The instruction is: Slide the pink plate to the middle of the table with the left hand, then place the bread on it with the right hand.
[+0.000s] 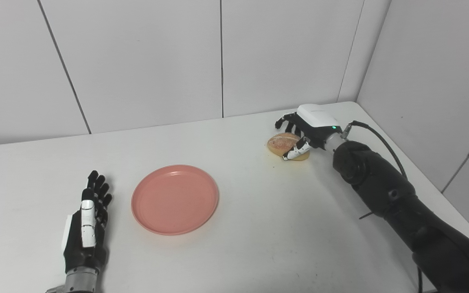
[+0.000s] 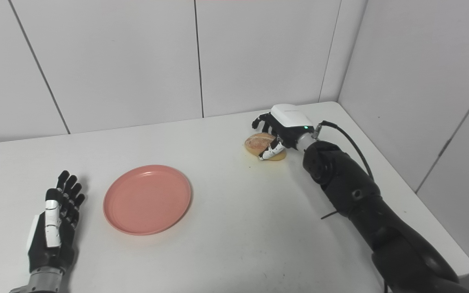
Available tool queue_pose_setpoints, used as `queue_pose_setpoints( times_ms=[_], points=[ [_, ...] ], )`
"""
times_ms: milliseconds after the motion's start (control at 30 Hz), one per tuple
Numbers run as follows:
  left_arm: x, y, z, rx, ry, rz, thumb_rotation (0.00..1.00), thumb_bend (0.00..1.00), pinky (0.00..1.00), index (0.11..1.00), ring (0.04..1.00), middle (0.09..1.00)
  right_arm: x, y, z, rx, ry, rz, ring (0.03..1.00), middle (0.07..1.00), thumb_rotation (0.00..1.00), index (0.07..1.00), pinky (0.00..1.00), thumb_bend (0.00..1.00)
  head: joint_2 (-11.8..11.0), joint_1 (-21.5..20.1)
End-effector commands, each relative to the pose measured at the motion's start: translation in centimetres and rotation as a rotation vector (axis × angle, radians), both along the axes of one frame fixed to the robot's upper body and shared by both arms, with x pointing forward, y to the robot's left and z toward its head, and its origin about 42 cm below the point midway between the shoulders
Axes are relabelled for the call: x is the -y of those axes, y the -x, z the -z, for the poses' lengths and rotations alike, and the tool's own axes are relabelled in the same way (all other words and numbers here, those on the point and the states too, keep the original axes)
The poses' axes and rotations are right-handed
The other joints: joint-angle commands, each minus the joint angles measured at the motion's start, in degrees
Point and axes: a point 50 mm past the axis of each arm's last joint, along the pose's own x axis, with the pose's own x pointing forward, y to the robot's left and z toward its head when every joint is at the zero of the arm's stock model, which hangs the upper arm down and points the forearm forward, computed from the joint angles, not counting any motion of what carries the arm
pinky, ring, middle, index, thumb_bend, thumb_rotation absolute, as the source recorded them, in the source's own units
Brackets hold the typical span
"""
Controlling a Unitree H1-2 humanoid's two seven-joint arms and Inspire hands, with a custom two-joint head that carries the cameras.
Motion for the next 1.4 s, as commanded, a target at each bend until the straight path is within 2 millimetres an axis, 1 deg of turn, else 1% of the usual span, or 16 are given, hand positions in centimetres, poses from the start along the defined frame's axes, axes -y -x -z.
queue_pose_setpoints(
  times_ms=[0, 133, 233, 400, 533, 633, 667, 700, 733, 833, 967, 1000, 1100, 1233, 1300, 1367],
  points=[
    [0.4, -0.3, -1.0, 0.049, -0.002, 0.007, 1.0, 0.69, 1.0, 1.0, 1.0, 1.0, -0.4, -0.9, -2.9, 0.134, -0.009, -0.036, 0.358, 0.458, 0.0, 0.518, 0.27, 0.52, -0.07, 0.1],
    [0.5, -0.2, -1.0, 0.044, -0.003, 0.005, 1.0, 0.69, 1.0, 1.0, 1.0, 1.0, -0.5, -1.0, -3.0, 0.184, -0.008, -0.038, 0.399, 0.439, 0.0, 0.535, 0.31, 0.51, -0.14, 0.34],
    [0.6, -0.2, -1.0, 0.043, -0.002, 0.006, 1.0, 0.69, 1.0, 1.0, 1.0, 1.0, -0.7, -1.0, -3.3, 0.223, -0.023, -0.038, 0.374, 0.423, 0.0, 0.534, 0.29, 0.51, -0.08, 0.57],
    [0.8, -0.1, -1.0, 0.039, -0.006, 0.004, 1.0, 0.7, 1.0, 1.0, 1.0, 1.0, -1.1, -0.7, -4.0, 0.299, -0.082, -0.053, 0.381, 0.429, 0.0, 0.534, 0.29, 0.51, -0.18, 1.61],
    [1.0, -0.1, -0.9, 0.042, -0.02, 0.015, 1.0, 0.7, 1.0, 1.0, 1.0, 1.0, -1.9, -0.3, -4.9, 0.363, -0.125, -0.069, 0.414, 0.44, 0.0, 0.534, 0.33, 0.51, -0.02, 2.77],
    [1.1, -0.1, -0.7, 0.046, -0.021, 0.023, 1.0, 0.7, 1.0, 1.0, 1.0, 1.0, -3.0, 0.2, -5.8, 0.416, -0.18, -0.098, 0.399, 0.432, 0.0, 0.536, 0.31, 0.51, -0.09, 4.07],
    [1.1, -0.2, -0.7, 0.047, -0.022, 0.025, 1.0, 0.7, 1.0, 1.0, 1.0, 1.0, -3.3, 0.4, -6.2, 0.427, -0.2, -0.108, 0.431, 0.445, 0.0, 0.535, 0.34, 0.51, -0.26, 4.94],
    [1.1, -0.2, -0.7, 0.046, -0.025, 0.026, 1.0, 0.7, 1.0, 1.0, 1.0, 1.0, -3.7, 0.6, -6.4, 0.433, -0.214, -0.115, 0.431, 0.445, 0.0, 0.535, 0.34, 0.51, -0.26, 4.94],
    [1.2, -0.2, -0.7, 0.047, -0.028, 0.025, 1.0, 0.7, 1.0, 1.0, 1.0, 1.0, -4.1, 0.9, -6.7, 0.443, -0.226, -0.124, 0.443, 0.451, 0.0, 0.533, 0.36, 0.51, -0.15, 6.02],
    [1.5, -0.1, -0.8, 0.047, -0.03, 0.023, 1.0, 0.68, 1.0, 1.0, 1.0, 1.0, -5.0, 1.5, -7.0, 0.465, -0.257, -0.155, 0.44, 0.45, 0.0, 0.537, 0.37, 0.51, -0.13, 6.88],
    [1.9, 0.0, -0.8, 0.035, -0.023, 0.025, 1.0, 0.67, 1.0, 1.0, 1.0, 1.0, -6.8, 2.5, -7.2, 0.463, -0.291, -0.184, 0.435, 0.444, 0.0, 0.539, 0.37, 0.51, 0.0, 8.49],
    [2.1, 0.0, -0.9, 0.036, -0.022, 0.026, 1.0, 0.67, 1.0, 1.0, 1.0, 1.0, -7.2, 2.6, -7.3, 0.463, -0.31, -0.203, 0.438, 0.443, 0.0, 0.54, 0.38, 0.51, 0.59, 9.25],
    [2.4, 0.0, -1.1, 0.038, -0.026, 0.024, 1.0, 0.65, 1.0, 1.0, 1.0, 1.0, -8.5, 2.9, -7.2, 0.448, -0.352, -0.241, 0.449, 0.452, 0.0, 0.539, 0.38, 0.51, 0.75, 9.72],
    [2.8, 0.0, -1.2, 0.036, -0.021, 0.018, 1.0, 0.65, 1.0, 1.0, 1.0, 1.0, -10.4, 3.3, -6.8, 0.411, -0.357, -0.297, 0.459, 0.456, 0.0, 0.534, 0.39, 0.52, 1.32, 12.35],
    [3.0, 0.0, -1.3, 0.033, -0.022, 0.015, 1.0, 0.65, 1.0, 1.0, 1.0, 1.0, -11.3, 3.4, -6.5, 0.408, -0.357, -0.329, 0.45, 0.451, 0.0, 0.539, 0.39, 0.51, 1.38, 12.72],
    [3.3, 0.0, -1.4, 0.036, -0.03, 0.009, 1.0, 0.65, 1.0, 1.0, 1.0, 1.0, -12.1, 3.6, -6.3, 0.396, -0.376, -0.348, 0.447, 0.449, 0.0, 0.539, 0.39, 0.51, 1.56, 14.53]
  ],
)
